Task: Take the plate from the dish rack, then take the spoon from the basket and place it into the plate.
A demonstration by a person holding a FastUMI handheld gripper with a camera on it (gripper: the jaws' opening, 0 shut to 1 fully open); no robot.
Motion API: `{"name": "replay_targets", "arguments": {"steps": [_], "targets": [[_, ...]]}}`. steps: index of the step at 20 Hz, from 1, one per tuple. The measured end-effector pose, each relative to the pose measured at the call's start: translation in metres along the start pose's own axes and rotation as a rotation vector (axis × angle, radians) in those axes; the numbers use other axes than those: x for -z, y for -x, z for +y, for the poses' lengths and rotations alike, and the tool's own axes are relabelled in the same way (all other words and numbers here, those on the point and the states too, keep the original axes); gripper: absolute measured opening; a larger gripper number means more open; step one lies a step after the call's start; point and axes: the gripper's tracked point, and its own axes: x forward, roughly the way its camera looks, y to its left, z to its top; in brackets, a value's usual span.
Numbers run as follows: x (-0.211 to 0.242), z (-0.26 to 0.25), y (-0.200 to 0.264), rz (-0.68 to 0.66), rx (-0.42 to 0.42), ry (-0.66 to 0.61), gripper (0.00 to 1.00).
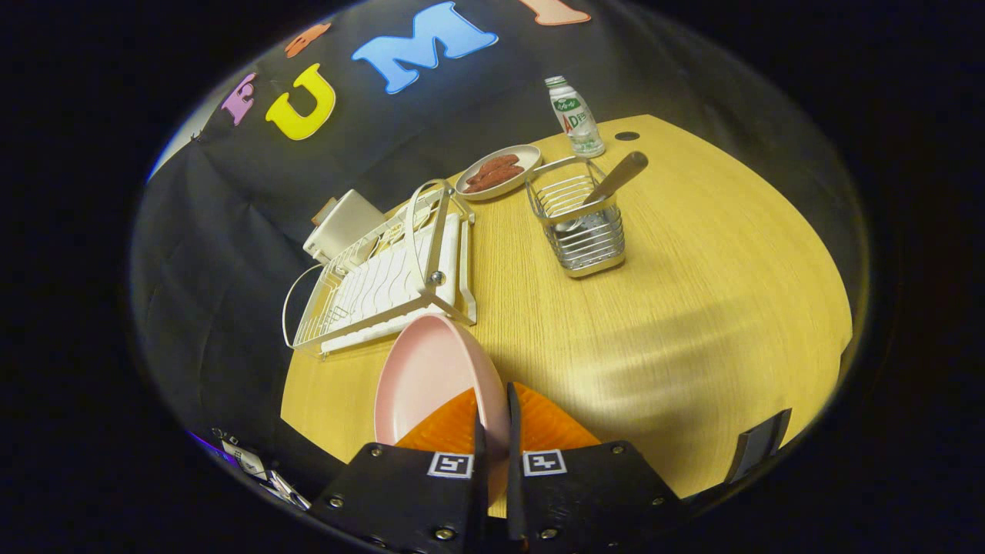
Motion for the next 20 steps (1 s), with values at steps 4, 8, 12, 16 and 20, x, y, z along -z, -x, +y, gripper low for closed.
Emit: {"name": "replay_targets", "arguments": {"steps": [4,8,12,16,20], "targets": [[0.012,0.005,-0.022,0.040,-0.035,-0.007,0.09],[0.018,0.007,-0.040,0.078,-0.060,-0.048,0.10],[0.011,0.006,-0.045,0.068,-0.068,-0.020,0.15],[-0.017,0.005,-0.023,-0.033,-0.049,0.111,0.33],[-0.065,0.004,0.020,-0.220,0.019,0.284,0.33]]}}
